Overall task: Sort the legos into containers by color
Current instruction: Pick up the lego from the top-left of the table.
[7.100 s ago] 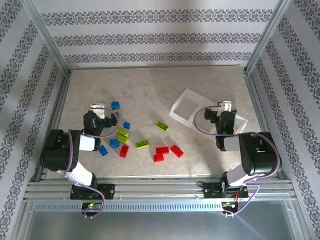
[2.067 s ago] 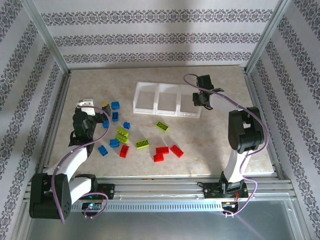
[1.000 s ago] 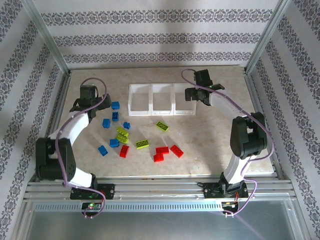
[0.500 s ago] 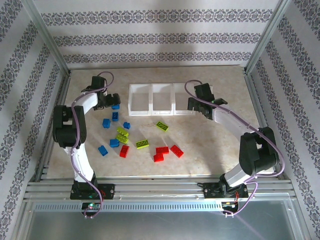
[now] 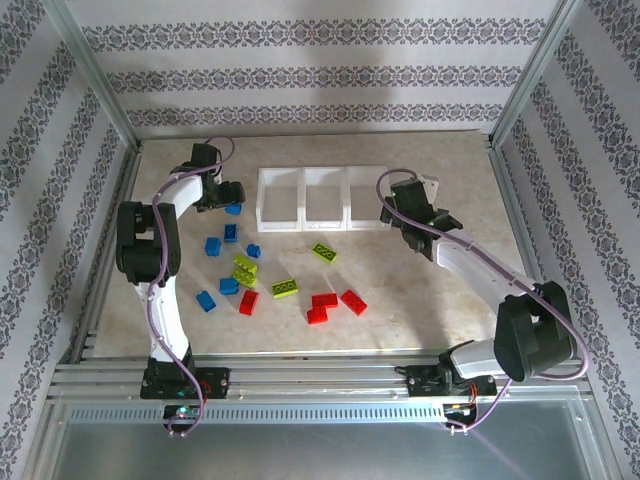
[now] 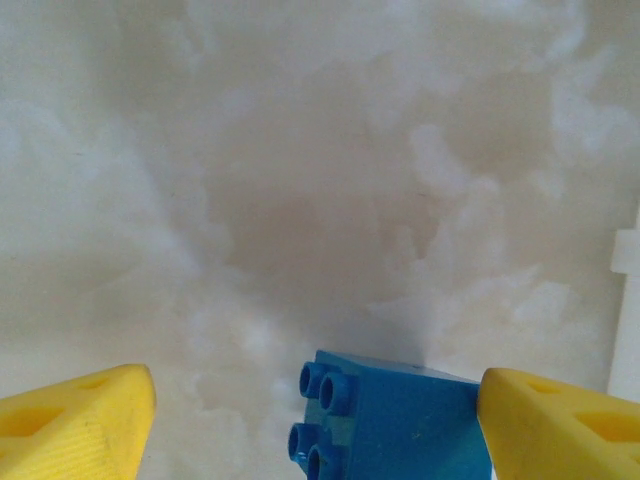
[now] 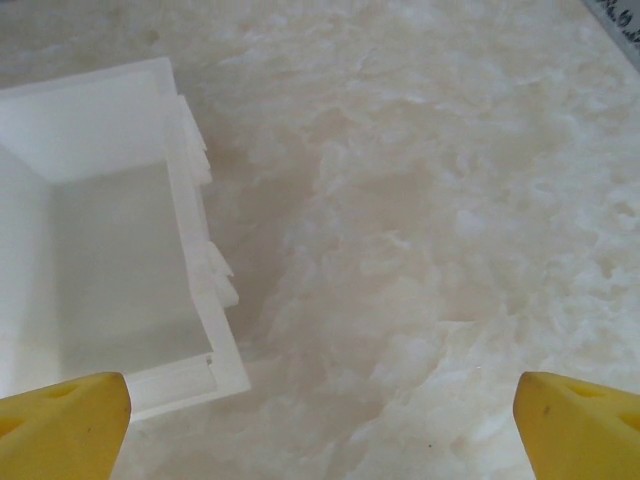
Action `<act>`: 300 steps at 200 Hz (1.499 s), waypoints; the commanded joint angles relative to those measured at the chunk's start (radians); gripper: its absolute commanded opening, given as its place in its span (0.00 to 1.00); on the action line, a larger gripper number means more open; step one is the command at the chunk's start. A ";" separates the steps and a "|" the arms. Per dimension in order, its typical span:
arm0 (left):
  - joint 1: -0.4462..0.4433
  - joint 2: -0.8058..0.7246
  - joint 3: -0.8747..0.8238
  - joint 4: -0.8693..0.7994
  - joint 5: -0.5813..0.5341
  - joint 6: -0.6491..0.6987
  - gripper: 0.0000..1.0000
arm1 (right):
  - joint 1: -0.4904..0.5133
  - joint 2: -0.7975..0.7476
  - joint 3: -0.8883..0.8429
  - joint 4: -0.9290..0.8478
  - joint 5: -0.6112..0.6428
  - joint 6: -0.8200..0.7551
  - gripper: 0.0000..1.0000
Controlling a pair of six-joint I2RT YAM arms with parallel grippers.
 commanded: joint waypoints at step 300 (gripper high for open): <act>-0.177 -0.341 -0.123 -0.015 -0.080 -0.039 0.29 | 0.011 -0.176 -0.127 0.063 0.097 0.068 0.98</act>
